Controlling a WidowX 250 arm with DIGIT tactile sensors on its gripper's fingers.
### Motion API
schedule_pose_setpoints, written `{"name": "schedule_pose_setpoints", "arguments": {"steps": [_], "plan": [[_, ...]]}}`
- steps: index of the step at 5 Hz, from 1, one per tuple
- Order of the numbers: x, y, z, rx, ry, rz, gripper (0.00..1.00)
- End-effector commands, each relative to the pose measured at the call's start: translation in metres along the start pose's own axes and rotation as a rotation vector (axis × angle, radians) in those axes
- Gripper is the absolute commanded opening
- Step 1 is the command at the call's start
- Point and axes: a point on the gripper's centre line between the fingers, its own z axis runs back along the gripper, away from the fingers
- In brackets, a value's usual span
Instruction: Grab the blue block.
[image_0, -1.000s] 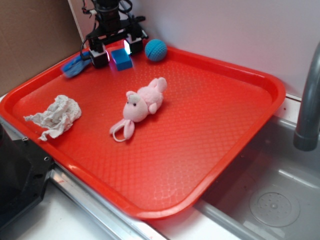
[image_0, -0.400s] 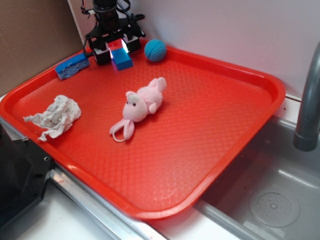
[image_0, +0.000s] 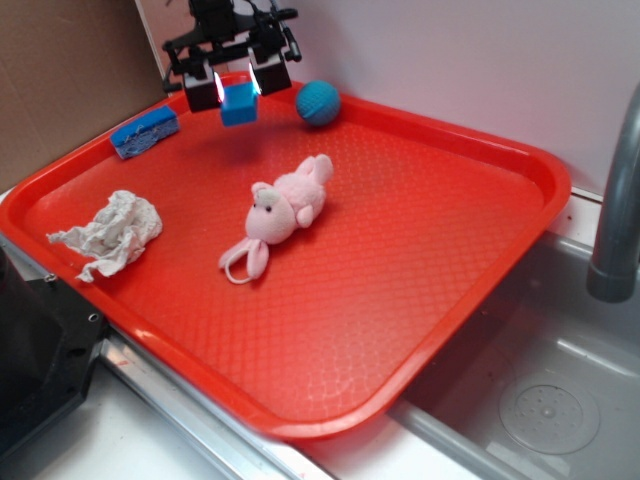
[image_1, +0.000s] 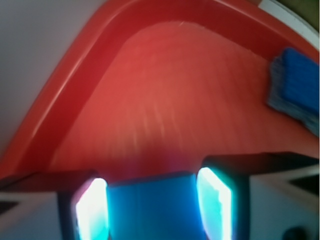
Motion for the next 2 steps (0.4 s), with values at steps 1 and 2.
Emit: {"name": "schedule_pose_setpoints", "arguments": {"steps": [1, 2], "plan": [[-0.057, -0.013, 0.083, -0.079, 0.115, -0.376, 0.00], [-0.087, -0.007, 0.111, -0.102, 0.148, -0.476, 0.00]]}}
